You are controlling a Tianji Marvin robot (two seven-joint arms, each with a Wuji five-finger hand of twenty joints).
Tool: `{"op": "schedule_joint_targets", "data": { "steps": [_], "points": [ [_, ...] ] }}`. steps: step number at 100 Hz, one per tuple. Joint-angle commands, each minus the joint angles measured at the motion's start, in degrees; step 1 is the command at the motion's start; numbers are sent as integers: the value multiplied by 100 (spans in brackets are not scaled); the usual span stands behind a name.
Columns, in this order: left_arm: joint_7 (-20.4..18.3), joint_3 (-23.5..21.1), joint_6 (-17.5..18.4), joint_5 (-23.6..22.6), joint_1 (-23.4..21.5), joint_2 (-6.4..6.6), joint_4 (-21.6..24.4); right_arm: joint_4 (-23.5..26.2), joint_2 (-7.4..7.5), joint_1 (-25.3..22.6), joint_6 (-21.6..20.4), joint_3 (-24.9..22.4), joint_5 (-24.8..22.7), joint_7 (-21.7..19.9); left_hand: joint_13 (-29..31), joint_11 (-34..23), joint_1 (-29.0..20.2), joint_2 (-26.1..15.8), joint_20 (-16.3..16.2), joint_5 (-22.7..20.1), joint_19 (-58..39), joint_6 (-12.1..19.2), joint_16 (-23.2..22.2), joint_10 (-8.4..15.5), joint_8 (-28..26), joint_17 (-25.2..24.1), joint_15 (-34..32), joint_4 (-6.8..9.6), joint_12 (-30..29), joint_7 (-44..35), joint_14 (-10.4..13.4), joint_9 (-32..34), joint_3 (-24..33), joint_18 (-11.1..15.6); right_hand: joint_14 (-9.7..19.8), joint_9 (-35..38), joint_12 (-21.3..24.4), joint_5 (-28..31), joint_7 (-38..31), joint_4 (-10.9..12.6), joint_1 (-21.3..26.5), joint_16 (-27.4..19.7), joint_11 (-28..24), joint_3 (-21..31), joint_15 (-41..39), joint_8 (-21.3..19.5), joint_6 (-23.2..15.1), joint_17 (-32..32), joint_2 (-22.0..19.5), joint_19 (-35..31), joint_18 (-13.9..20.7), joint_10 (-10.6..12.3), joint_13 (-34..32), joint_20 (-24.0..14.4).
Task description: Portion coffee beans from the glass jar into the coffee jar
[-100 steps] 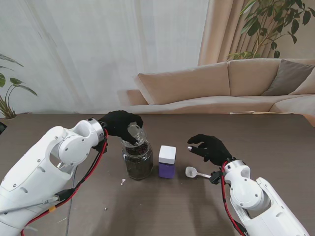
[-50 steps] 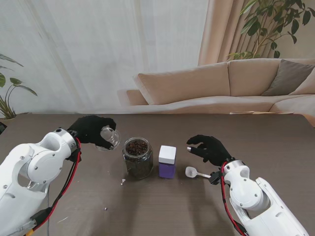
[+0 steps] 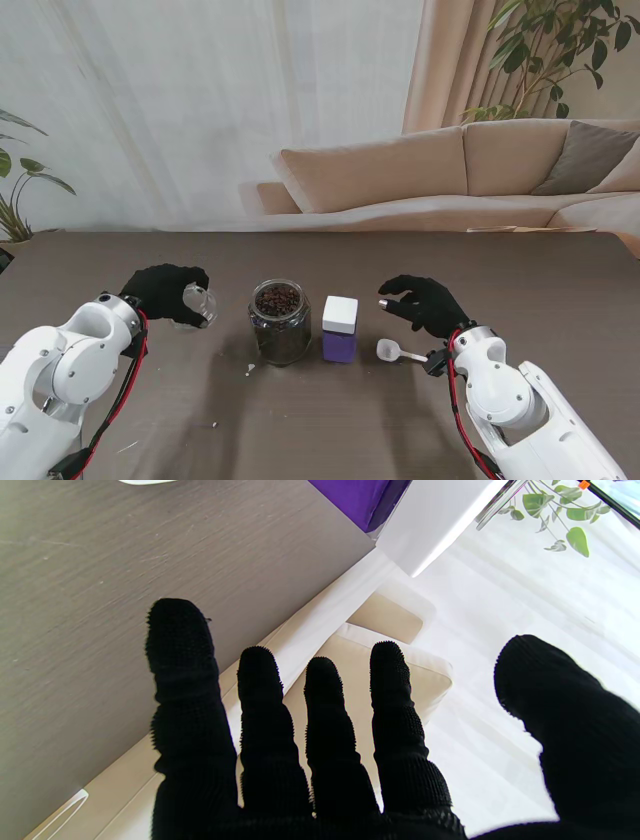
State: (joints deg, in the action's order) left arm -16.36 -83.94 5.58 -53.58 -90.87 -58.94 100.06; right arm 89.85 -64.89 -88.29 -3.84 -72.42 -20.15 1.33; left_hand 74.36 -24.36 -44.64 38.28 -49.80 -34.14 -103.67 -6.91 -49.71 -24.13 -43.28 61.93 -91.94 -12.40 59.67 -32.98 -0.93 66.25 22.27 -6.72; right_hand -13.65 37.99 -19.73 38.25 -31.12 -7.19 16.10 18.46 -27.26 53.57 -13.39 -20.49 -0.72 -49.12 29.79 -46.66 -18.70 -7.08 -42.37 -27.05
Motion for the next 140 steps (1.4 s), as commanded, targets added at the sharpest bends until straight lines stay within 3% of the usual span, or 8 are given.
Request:
{"op": "schedule_joint_targets", "data": {
  "steps": [1, 25, 52, 58, 61, 71, 97, 140],
  "points": [
    [-39, 77, -106, -49, -57, -14, -214, -4, -15, -21, 11, 12, 1, -70, -164, -220, -1430, -744, 77, -752, -1631, -49, -9, 1619, -314, 159, -275, 273, -7, -2861, -166, 659, 1581, 85, 5, 63, -28, 102, 59, 145, -57, 34, 35, 15, 48, -94, 27, 3201, -120, -47, -92, -97, 38, -173],
    [132, 319, -388, -14, 27, -30, -605, -7, -13, -19, 13, 15, 4, -80, -163, -223, -1449, -766, 117, -743, -1631, -61, -38, 1583, -321, 153, -226, 291, 34, -2861, -235, 623, 1553, 21, 8, 62, -28, 104, 57, 144, -62, 35, 35, 14, 45, -93, 29, 3196, -123, -48, -94, -99, 34, -174],
    [669, 739, -628, 49, 299, -87, -1198, -15, -15, -16, 13, 9, 15, -77, -167, -211, -1459, -742, 144, -768, -1631, -86, -60, 1545, -298, 142, -189, 299, 37, -2842, -335, 610, 1536, -57, 0, 64, -28, 105, 55, 145, -61, 34, 33, 17, 44, -92, 22, 3198, -126, -48, -90, -91, 32, -175],
    [783, 830, -674, 43, 361, -97, -1306, -18, -16, -14, 15, 8, 19, -75, -167, -179, -1462, -732, 154, -770, -1631, -90, -65, 1396, -295, 139, -168, 300, 10, -2838, -382, 598, 1527, -89, -6, 74, -30, 107, 54, 145, -58, 34, 29, 18, 45, -92, 28, 3196, -126, -49, -95, -94, 36, -176],
    [834, 874, -707, 21, 388, -102, -1349, -18, -16, -14, 16, 8, 23, -77, -165, -191, -1458, -720, 156, -770, -1631, -90, -70, 1503, -295, 140, -167, 303, 11, -2838, -393, 619, 1523, -99, 0, 69, -29, 110, 52, 144, -63, 35, 31, 16, 44, -93, 18, 3202, -126, -46, -95, -91, 34, -175],
    [1061, 1040, -827, 9, 488, -129, -1524, -22, -17, -12, 22, 6, 41, -83, -161, -198, -1457, -686, 143, -814, -1631, -129, -85, 1497, -266, 141, -183, 317, -2, -2819, -415, 650, 1550, -117, 2, 85, -30, 112, 51, 145, -62, 35, 26, 16, 44, -93, 31, 3203, -132, -45, -97, -92, 38, -175],
    [1134, 1310, -1008, 161, 687, -152, -1780, -26, -16, -8, 22, 2, 61, -96, -162, -184, -1400, -823, 184, -776, -1631, -126, -91, 1365, -210, 133, -165, 338, 28, -2708, -434, 471, 1502, -167, 1, 77, -29, 103, 56, 147, -55, 34, 31, 18, 48, -90, 34, 3208, -135, -40, -95, -91, 41, -176],
    [954, 1439, -1165, 188, 735, -131, -1853, -27, -17, -7, 20, 12, 96, -113, -400, 191, -1301, -996, 1005, -974, -1631, 19, -238, 1256, 139, 81, 550, 397, 419, -2223, -543, -331, 1197, -153, 6, 80, -31, 113, 51, 146, -57, 36, 31, 16, 49, -92, 38, 3214, -139, -31, -89, -93, 40, -180]
  ]
}}
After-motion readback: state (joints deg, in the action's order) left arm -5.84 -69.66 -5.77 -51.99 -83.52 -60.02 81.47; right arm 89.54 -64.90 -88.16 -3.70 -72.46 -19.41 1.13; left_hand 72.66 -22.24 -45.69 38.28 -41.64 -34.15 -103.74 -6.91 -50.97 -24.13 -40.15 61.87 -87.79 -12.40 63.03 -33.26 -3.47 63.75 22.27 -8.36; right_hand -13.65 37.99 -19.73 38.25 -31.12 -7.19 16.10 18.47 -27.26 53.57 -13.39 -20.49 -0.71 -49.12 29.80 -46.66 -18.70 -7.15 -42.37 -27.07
